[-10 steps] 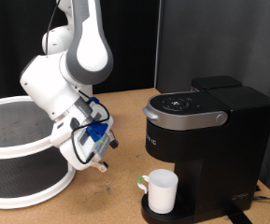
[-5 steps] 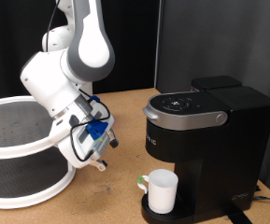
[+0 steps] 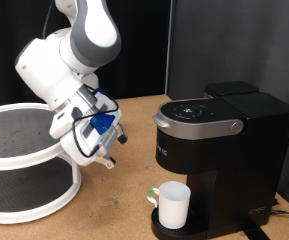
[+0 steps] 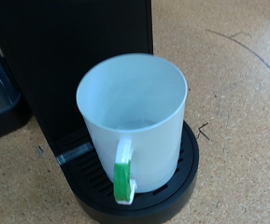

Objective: Make a cup of coffee with the keurig machine

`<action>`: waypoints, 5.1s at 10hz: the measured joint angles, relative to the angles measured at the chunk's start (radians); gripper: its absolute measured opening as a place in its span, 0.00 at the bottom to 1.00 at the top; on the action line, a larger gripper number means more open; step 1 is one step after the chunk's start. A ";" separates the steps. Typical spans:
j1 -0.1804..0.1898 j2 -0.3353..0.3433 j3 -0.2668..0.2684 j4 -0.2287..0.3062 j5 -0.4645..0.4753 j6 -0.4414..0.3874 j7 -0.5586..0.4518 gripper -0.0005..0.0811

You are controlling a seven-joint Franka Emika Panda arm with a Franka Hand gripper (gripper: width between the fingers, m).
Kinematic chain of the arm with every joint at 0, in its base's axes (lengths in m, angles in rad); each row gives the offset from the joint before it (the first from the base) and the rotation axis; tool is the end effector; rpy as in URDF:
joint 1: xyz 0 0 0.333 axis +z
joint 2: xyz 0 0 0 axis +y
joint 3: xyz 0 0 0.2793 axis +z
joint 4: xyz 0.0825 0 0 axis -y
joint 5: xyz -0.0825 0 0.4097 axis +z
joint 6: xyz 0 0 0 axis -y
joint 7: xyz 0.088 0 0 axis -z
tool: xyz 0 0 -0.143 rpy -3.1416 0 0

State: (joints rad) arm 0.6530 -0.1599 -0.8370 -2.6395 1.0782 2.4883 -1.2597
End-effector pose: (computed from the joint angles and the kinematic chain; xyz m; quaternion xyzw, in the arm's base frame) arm 0.4420 -0.0469 0.1921 -0.9312 -0.0783 -0.2001 0.2944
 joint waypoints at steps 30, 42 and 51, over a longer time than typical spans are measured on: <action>-0.129 -0.264 0.318 0.337 -0.692 -0.449 0.579 0.99; -0.093 -0.013 0.414 0.660 -0.874 -0.568 0.559 0.99; -0.094 -0.012 0.422 0.533 -0.936 -0.389 0.559 0.99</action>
State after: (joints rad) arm 0.5591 -0.1717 -0.4155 -2.1069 0.1421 2.0990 -0.7009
